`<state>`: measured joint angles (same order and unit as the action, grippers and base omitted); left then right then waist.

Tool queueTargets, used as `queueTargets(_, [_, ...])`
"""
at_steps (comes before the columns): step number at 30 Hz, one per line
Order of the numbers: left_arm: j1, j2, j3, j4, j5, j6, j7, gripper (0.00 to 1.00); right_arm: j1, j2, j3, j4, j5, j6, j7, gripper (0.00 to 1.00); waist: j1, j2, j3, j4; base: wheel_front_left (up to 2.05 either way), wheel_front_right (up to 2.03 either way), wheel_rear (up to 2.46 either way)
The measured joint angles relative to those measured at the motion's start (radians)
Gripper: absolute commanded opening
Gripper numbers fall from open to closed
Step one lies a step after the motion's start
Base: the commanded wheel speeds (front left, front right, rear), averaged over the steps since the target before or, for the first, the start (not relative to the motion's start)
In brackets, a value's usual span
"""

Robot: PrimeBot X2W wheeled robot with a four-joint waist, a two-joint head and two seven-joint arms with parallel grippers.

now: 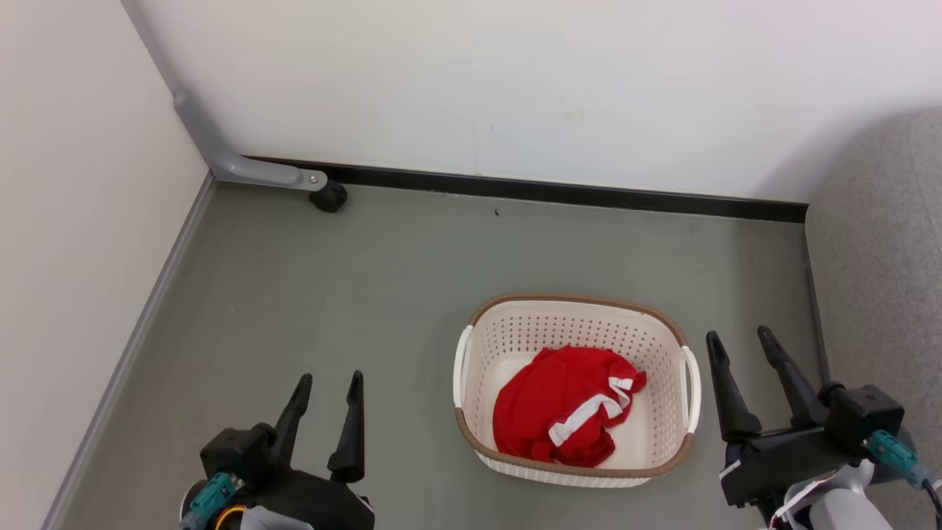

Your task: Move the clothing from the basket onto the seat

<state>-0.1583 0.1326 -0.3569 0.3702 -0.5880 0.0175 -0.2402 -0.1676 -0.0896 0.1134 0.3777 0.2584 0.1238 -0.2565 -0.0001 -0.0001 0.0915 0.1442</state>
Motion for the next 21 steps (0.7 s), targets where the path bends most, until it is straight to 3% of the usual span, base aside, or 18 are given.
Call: queueTargets(21, [0.04,0.005,0.04,0.024,0.019,-0.01,-0.004,1.0,0.077,0.014,0.004,-0.014,-0.015,0.0,0.0,1.0,0.0,0.0002,-0.061,-0.049,0.0,0.0,0.0])
